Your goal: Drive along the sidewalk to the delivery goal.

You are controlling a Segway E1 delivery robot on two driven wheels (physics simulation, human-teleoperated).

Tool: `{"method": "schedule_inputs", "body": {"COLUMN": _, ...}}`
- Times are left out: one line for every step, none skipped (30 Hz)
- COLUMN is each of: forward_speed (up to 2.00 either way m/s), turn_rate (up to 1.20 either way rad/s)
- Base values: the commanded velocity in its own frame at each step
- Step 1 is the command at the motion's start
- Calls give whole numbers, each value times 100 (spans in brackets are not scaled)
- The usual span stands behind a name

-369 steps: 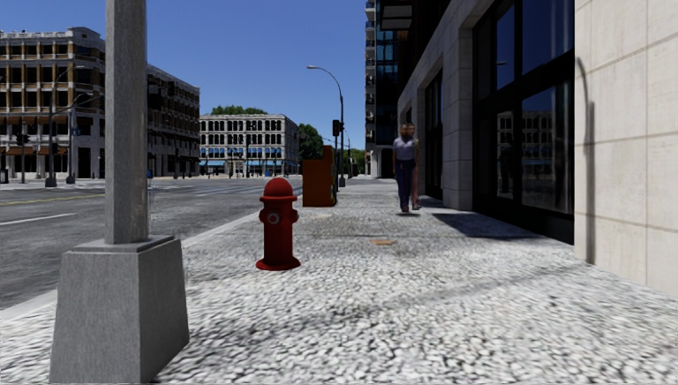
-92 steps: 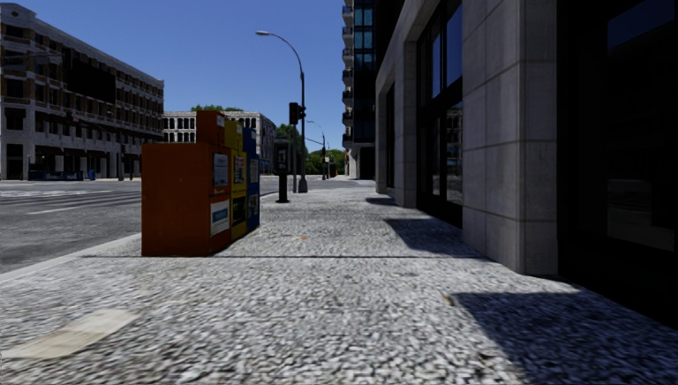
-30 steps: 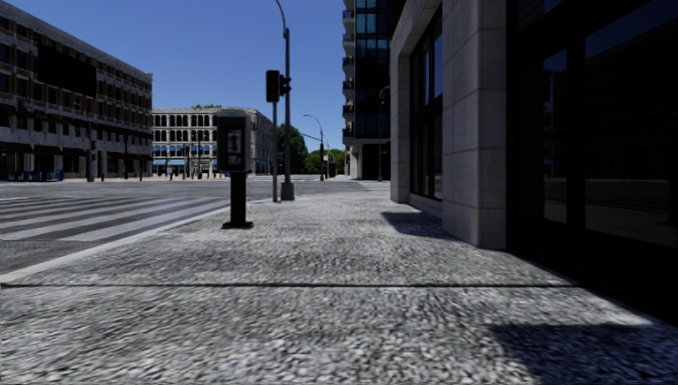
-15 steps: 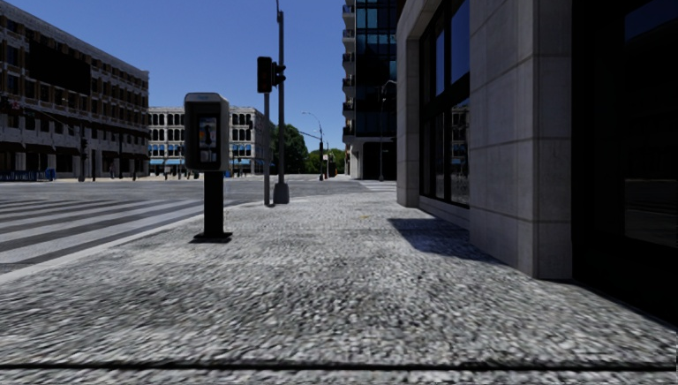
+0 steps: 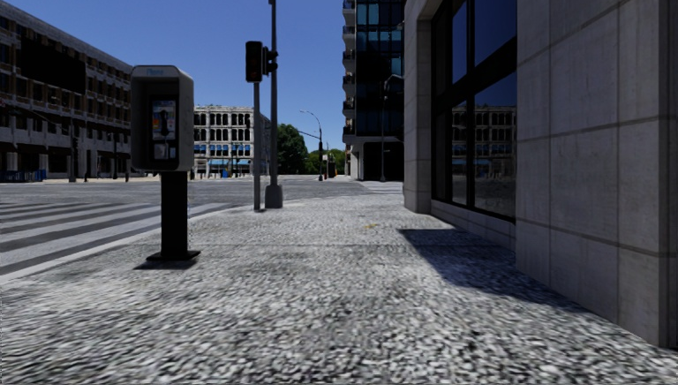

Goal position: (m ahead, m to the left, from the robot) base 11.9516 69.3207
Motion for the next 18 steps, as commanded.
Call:
{"method": "schedule_inputs", "body": {"forward_speed": 200, "turn_rate": 0}}
{"method": "schedule_inputs", "body": {"forward_speed": 200, "turn_rate": 0}}
{"method": "schedule_inputs", "body": {"forward_speed": 200, "turn_rate": 0}}
{"method": "schedule_inputs", "body": {"forward_speed": 200, "turn_rate": 0}}
{"method": "schedule_inputs", "body": {"forward_speed": 200, "turn_rate": 0}}
{"method": "schedule_inputs", "body": {"forward_speed": 200, "turn_rate": 0}}
{"method": "schedule_inputs", "body": {"forward_speed": 200, "turn_rate": 0}}
{"method": "schedule_inputs", "body": {"forward_speed": 200, "turn_rate": 0}}
{"method": "schedule_inputs", "body": {"forward_speed": 200, "turn_rate": 0}}
{"method": "schedule_inputs", "body": {"forward_speed": 200, "turn_rate": 0}}
{"method": "schedule_inputs", "body": {"forward_speed": 200, "turn_rate": 0}}
{"method": "schedule_inputs", "body": {"forward_speed": 200, "turn_rate": 0}}
{"method": "schedule_inputs", "body": {"forward_speed": 200, "turn_rate": 0}}
{"method": "schedule_inputs", "body": {"forward_speed": 200, "turn_rate": 0}}
{"method": "schedule_inputs", "body": {"forward_speed": 200, "turn_rate": 0}}
{"method": "schedule_inputs", "body": {"forward_speed": 200, "turn_rate": 0}}
{"method": "schedule_inputs", "body": {"forward_speed": 200, "turn_rate": 0}}
{"method": "schedule_inputs", "body": {"forward_speed": 200, "turn_rate": 0}}
